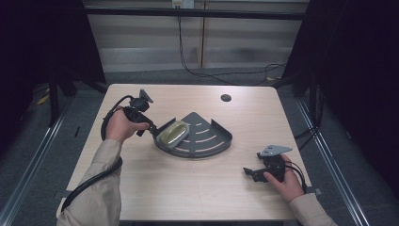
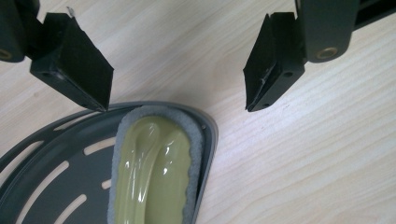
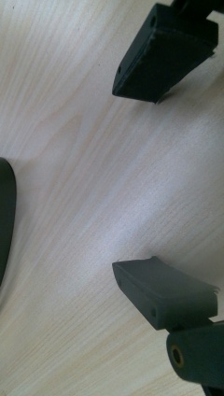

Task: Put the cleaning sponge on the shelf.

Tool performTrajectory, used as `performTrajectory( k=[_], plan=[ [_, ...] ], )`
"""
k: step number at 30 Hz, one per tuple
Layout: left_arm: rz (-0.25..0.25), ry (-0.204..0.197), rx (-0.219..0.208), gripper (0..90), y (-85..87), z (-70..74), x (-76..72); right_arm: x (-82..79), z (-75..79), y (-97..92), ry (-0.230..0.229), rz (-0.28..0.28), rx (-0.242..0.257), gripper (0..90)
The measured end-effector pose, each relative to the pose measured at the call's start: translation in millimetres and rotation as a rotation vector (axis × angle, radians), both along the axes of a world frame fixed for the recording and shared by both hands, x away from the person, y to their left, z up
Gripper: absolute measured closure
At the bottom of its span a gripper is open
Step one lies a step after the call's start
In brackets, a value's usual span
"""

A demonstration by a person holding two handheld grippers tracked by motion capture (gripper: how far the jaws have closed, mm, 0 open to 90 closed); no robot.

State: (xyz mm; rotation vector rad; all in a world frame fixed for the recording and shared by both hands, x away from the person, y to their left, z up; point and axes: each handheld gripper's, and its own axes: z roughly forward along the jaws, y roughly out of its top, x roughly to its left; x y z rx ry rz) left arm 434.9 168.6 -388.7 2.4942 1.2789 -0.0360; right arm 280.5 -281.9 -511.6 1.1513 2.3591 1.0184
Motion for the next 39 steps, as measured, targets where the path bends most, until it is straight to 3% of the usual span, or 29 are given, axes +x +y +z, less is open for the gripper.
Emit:
performTrajectory(
  k=[12, 34, 39],
  plan=[
    [-0.004, -0.004, -0.003, 23.3, 13.3, -0.6, -11.5, 0.0, -0.1, 0.0, 0.000, -0.001, 0.000, 12.9],
    [-0.008, 0.005, 0.008, 21.8, 34.1, -18.6, -37.2, -0.2, 0.0, 0.0, 0.002, 0.000, 0.000, 12.9],
    [0.007, 0.009, -0.026, 21.1, 41.4, -23.4, -40.0, -0.2, 0.0, 0.0, 0.002, 0.000, -0.001, 12.9]
  ],
)
